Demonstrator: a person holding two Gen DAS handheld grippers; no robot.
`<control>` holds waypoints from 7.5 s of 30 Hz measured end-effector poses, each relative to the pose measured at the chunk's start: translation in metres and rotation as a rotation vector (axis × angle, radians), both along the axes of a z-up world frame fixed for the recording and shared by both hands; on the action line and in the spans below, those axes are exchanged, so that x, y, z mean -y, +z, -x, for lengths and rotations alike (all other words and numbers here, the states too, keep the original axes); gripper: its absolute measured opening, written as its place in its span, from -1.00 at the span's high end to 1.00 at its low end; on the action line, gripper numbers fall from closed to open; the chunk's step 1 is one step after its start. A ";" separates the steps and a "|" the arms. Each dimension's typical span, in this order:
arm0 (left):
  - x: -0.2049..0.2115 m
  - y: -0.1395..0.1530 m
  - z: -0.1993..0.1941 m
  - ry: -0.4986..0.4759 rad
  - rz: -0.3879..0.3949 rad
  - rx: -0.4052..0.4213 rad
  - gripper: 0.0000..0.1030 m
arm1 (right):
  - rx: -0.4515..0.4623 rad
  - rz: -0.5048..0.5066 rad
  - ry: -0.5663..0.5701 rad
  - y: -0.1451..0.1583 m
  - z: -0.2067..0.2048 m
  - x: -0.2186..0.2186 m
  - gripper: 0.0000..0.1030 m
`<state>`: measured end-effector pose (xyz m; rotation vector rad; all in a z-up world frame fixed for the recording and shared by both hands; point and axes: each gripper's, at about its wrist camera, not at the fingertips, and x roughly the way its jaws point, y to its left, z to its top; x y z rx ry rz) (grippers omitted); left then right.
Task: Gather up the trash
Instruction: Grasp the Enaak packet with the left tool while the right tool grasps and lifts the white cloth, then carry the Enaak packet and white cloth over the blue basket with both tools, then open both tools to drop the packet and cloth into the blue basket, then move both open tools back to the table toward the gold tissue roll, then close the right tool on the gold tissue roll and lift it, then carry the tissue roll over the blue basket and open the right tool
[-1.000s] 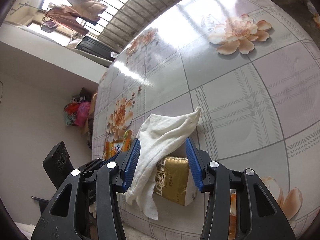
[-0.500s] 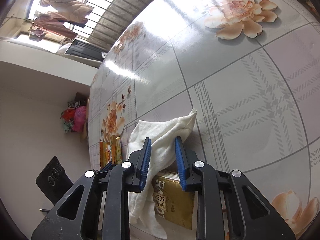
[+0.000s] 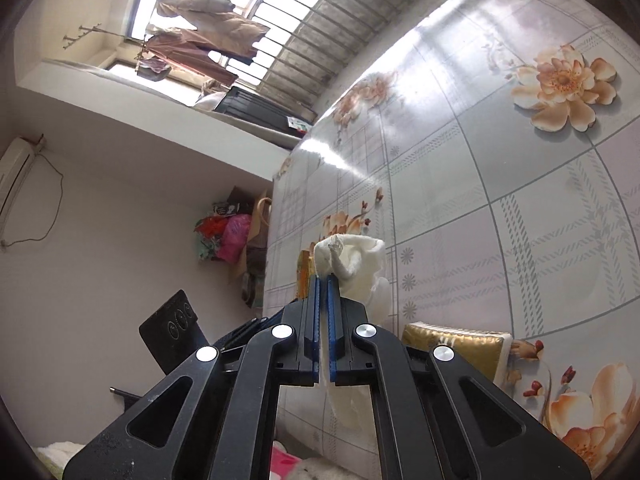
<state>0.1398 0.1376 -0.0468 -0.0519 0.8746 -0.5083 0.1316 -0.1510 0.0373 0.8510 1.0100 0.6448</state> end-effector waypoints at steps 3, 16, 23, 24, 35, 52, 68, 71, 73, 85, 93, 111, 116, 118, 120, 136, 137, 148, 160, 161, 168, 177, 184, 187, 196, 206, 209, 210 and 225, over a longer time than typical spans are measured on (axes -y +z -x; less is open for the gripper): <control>-0.001 0.009 0.002 0.001 -0.006 0.024 0.84 | 0.058 -0.028 0.039 0.019 0.007 -0.008 0.97; 0.001 0.057 0.010 0.006 -0.007 0.136 0.84 | 0.327 -0.025 -0.024 0.108 0.029 0.021 0.97; 0.020 0.087 0.017 -0.028 0.014 0.218 0.84 | 0.398 0.003 -0.188 0.123 0.047 0.075 0.97; 0.023 0.091 0.016 -0.034 0.019 0.226 0.84 | 0.401 0.009 -0.208 0.122 0.049 0.082 0.97; 0.069 0.119 0.016 -0.132 0.079 0.259 0.84 | 0.376 0.035 -0.382 0.098 0.079 0.131 0.97; 0.267 0.131 0.003 -0.519 0.144 0.187 0.84 | 0.337 0.083 -0.716 0.073 0.145 0.251 0.97; 0.536 0.060 -0.007 -0.851 0.038 -0.086 0.83 | 0.134 0.197 -1.112 -0.006 0.186 0.366 0.97; 0.583 0.022 -0.013 -0.863 -0.005 -0.176 0.83 | 0.084 0.187 -1.149 -0.030 0.185 0.383 0.97; 0.610 -0.003 -0.016 -0.868 -0.028 -0.232 0.83 | 0.048 0.181 -1.171 -0.046 0.183 0.393 0.97; 0.721 -0.110 -0.015 -0.906 -0.135 -0.391 0.57 | -0.126 0.187 -1.307 -0.138 0.166 0.444 0.66; 0.733 -0.142 -0.021 -0.853 -0.175 -0.434 -0.08 | -0.372 0.173 -1.321 -0.210 0.183 0.446 0.14; 0.578 0.031 -0.047 -0.721 -0.007 -0.050 -0.16 | -0.122 0.302 -1.179 -0.111 0.175 0.378 -0.04; 0.470 0.073 -0.055 -0.574 0.010 0.012 -0.29 | -0.003 0.286 -1.001 -0.076 0.145 0.333 -0.08; 0.422 0.085 -0.055 -0.506 0.019 0.042 -0.33 | 0.042 0.277 -0.909 -0.063 0.131 0.310 -0.09; 0.374 0.092 -0.051 -0.438 0.023 0.061 -0.38 | 0.081 0.262 -0.821 -0.051 0.118 0.287 -0.11; 0.121 0.058 0.021 -0.076 0.014 0.009 -0.40 | 0.070 0.221 -0.357 -0.035 0.076 0.150 -0.18; 0.115 0.054 0.026 -0.066 0.025 -0.003 -0.40 | 0.063 0.216 -0.341 -0.036 0.074 0.145 -0.18; 0.105 0.009 0.038 -0.094 0.073 -0.123 -0.40 | -0.023 0.213 -0.228 -0.034 0.058 0.106 -0.18; 0.102 -0.014 0.026 -0.139 0.102 -0.170 -0.04 | -0.089 0.109 -0.111 -0.048 0.046 0.077 0.37; 0.100 -0.017 0.024 -0.138 0.124 -0.188 0.06 | -0.098 0.093 -0.109 -0.051 0.044 0.076 0.44; 0.089 -0.031 0.011 -0.112 0.219 -0.275 0.49 | -0.155 0.008 -0.096 -0.065 0.037 0.071 0.69; 0.084 -0.026 0.010 -0.089 0.267 -0.300 0.59 | -0.153 -0.026 -0.107 -0.066 0.044 0.082 0.75; 0.112 0.004 0.011 -0.149 0.264 -0.243 0.59 | -0.109 -0.075 -0.172 -0.053 0.055 0.105 0.76; 0.140 0.019 0.008 -0.206 0.241 -0.209 0.59 | -0.087 -0.106 -0.230 -0.048 0.066 0.127 0.76; 0.280 0.046 -0.007 -0.467 0.190 -0.157 0.59 | -0.051 -0.198 -0.498 -0.049 0.120 0.228 0.76; 0.493 0.031 0.001 -0.823 0.149 -0.213 0.59 | -0.099 -0.202 -0.859 -0.078 0.183 0.337 0.76; 0.557 0.014 0.002 -0.889 0.137 -0.252 0.58 | -0.128 -0.222 -0.963 -0.100 0.193 0.370 0.76; 0.576 0.005 0.002 -0.901 0.133 -0.272 0.59 | -0.138 -0.222 -0.995 -0.109 0.195 0.381 0.76; 0.544 0.001 -0.025 -0.773 0.024 -0.154 -0.02 | -0.478 -0.013 -1.220 -0.217 0.244 0.423 0.40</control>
